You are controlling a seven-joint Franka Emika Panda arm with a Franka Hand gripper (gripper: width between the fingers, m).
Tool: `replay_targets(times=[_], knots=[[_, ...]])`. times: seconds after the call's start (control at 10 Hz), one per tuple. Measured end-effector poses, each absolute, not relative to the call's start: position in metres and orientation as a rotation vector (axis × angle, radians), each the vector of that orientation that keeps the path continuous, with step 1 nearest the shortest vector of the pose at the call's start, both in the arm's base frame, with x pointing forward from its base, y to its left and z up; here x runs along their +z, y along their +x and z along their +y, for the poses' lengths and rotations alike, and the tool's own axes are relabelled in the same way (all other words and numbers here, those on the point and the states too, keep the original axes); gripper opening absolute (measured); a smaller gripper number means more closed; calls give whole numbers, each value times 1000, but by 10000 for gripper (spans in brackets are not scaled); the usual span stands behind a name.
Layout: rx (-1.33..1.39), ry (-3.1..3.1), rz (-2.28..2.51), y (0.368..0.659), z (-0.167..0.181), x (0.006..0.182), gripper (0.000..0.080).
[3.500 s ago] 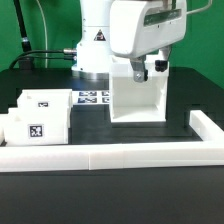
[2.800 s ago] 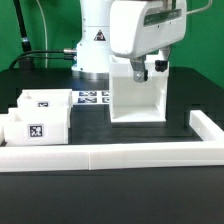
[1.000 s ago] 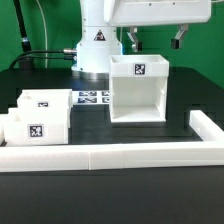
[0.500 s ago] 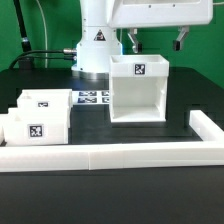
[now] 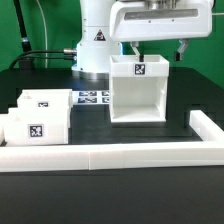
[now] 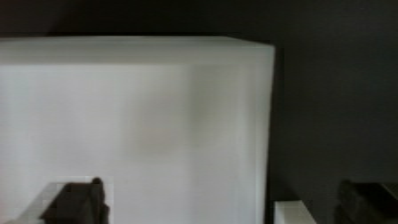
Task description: Assemble drawer
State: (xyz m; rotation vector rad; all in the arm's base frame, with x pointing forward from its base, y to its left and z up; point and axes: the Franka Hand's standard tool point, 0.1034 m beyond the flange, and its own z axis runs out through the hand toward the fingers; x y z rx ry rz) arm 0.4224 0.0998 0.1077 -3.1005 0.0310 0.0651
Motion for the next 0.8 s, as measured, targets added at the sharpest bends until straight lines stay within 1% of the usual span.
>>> replay_targets(times=[0.1,0.2,0.3,0.4,0.5,0.6,0.7,0.8], knots=[[72,-3101,30,421,101,106,534],[70,-3101,27,422,101,106,397],[71,-3101,27,422,101,106,397],[71,-3101,27,422,101,106,207],[71,-3101,26,422,101,106,79],[71,-3101,27,422,101,106,79],[71,-3101,26,422,101,106,35],[71,-3101,27,422,101,106,35]])
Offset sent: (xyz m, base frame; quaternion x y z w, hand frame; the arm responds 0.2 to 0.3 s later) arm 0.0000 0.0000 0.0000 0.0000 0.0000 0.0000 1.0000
